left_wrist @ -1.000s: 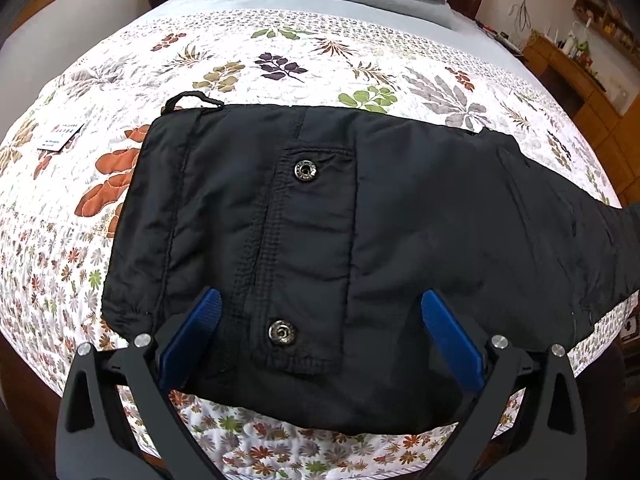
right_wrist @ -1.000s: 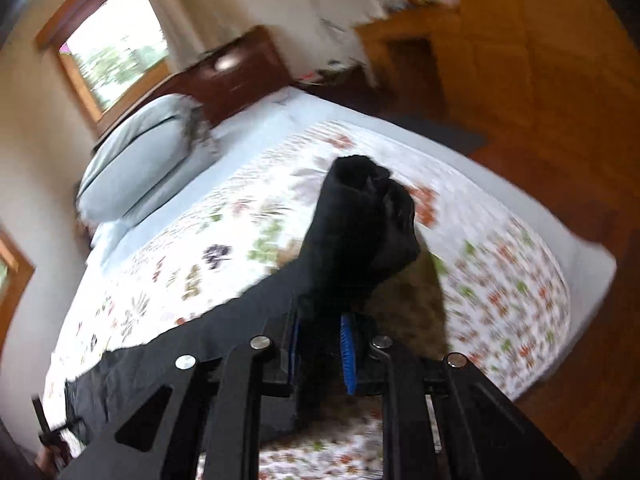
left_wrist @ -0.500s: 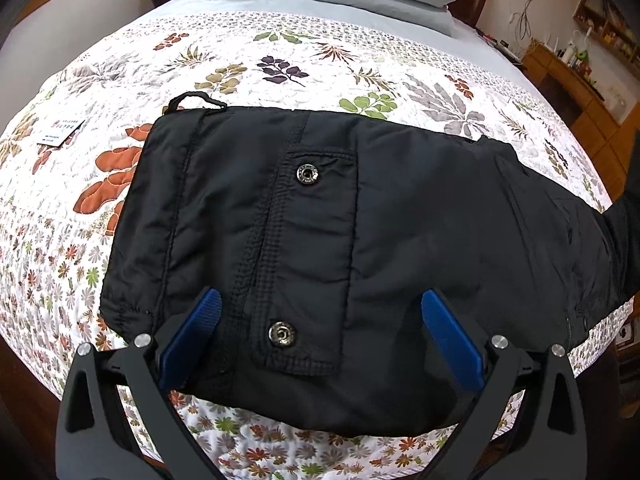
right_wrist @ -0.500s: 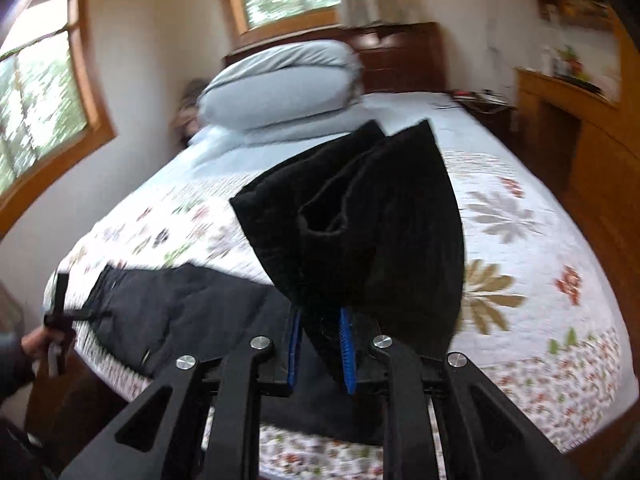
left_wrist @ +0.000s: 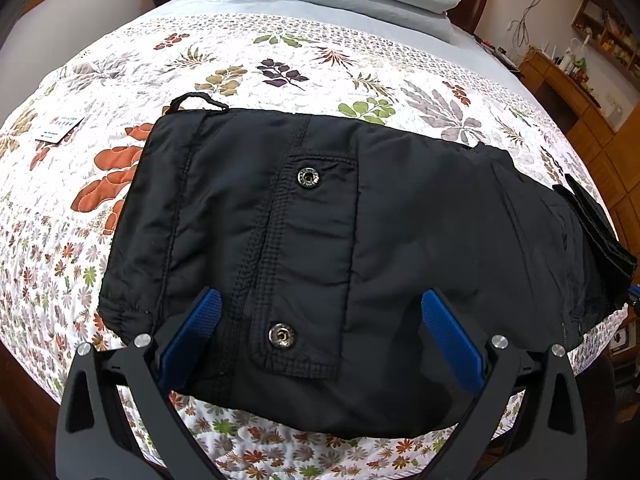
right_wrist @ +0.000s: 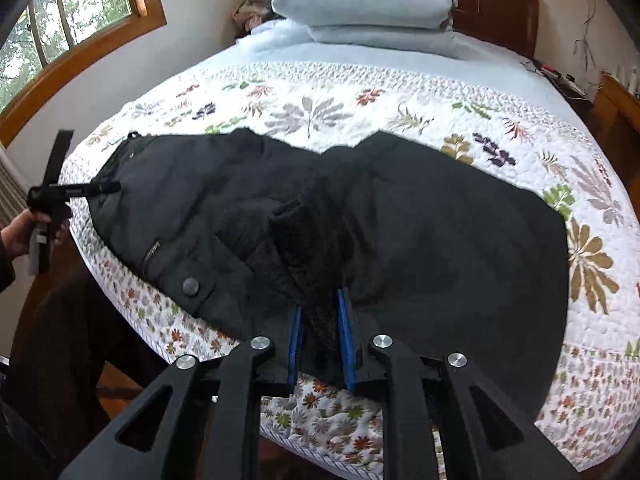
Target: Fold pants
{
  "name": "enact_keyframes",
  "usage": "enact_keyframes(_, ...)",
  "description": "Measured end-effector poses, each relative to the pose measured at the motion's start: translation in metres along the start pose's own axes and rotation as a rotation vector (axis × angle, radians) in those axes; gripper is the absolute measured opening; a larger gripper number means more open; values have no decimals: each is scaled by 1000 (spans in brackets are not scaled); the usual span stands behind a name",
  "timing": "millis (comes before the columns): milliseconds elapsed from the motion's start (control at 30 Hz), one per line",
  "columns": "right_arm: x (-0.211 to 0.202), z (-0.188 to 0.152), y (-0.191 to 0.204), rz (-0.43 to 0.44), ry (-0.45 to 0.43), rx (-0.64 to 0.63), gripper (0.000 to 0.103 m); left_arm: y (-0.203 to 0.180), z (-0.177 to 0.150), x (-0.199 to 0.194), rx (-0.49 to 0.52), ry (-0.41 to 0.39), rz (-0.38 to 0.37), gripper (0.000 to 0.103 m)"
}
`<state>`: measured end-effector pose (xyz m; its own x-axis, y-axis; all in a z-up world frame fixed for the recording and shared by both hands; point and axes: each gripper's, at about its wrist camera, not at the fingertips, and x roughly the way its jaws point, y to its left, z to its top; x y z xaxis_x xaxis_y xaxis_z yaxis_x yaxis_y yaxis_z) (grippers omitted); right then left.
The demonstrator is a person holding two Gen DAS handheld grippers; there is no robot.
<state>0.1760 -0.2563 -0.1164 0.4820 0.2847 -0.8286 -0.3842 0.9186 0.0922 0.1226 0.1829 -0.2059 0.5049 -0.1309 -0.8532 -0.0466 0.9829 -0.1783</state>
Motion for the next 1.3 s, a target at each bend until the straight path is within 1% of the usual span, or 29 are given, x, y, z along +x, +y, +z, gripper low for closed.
enact_keyframes(100,2,-4,1,-17,16,-34,17,0,0,0,0,0,1,100)
enact_keyframes(167,8,-5,5,-17,44,-69,26,0,0,0,0,-3,3,100)
enact_keyframes(200,10,-7,7,-15,54,-86,32,-1,0,0,-1,-4,4,100)
enact_keyframes(233,9,-8,9,-3,58,-91,44,0,0,0,-3,-5,4,100)
enact_keyframes(267,5,-9,12,31,54,-93,50,-1,1,0,-4,-6,4,100)
enact_keyframes(300,-2,-9,13,53,32,-91,54,-1,1,0,-6,-8,2,100)
enact_keyframes(367,-13,-7,15,62,-11,-86,54,-1,1,0,-4,-8,0,100)
enact_keyframes(400,-20,-4,15,44,-39,-84,58,-1,1,1,-1,-7,2,100)
enact_keyframes(433,-23,-2,17,24,-59,-89,67,-2,1,1,2,-7,4,100)
enact_keyframes(467,-24,-1,18,22,-64,-95,70,-2,1,1,3,-7,6,100)
enact_keyframes(600,-9,3,30,16,-42,-138,70,-1,1,2,-11,-15,3,100)
enact_keyframes(700,7,2,42,-45,-28,-200,70,-1,1,2,-16,-19,1,100)
enact_keyframes(733,12,2,43,-67,-27,-211,70,-1,2,2,-18,-19,1,100)
enact_keyframes(767,16,3,43,-72,-27,-209,70,0,1,2,-19,-19,0,100)
enact_keyframes(867,24,5,37,-56,-17,-178,57,0,1,1,-21,-20,-6,100)
enact_keyframes(900,24,5,35,-46,-15,-172,51,1,1,1,-23,-21,-9,101)
enact_keyframes(933,22,5,35,-37,-16,-169,43,1,1,1,-23,-22,-12,100)
enact_keyframes(1033,11,7,30,-8,-38,-147,31,1,0,1,-11,-23,-12,100)
enact_keyframes(1100,2,8,25,24,-52,-117,28,1,-1,1,-7,-24,-11,100)
enact_keyframes(1200,-6,9,22,74,-47,-99,28,0,-2,1,-2,-25,-11,100)
enact_keyframes(1267,-6,5,27,85,-32,-121,26,0,-2,1,-2,-25,-9,100)
enact_keyframes(1300,-3,2,31,74,-17,-139,26,0,-2,1,-3,-25,-9,100)
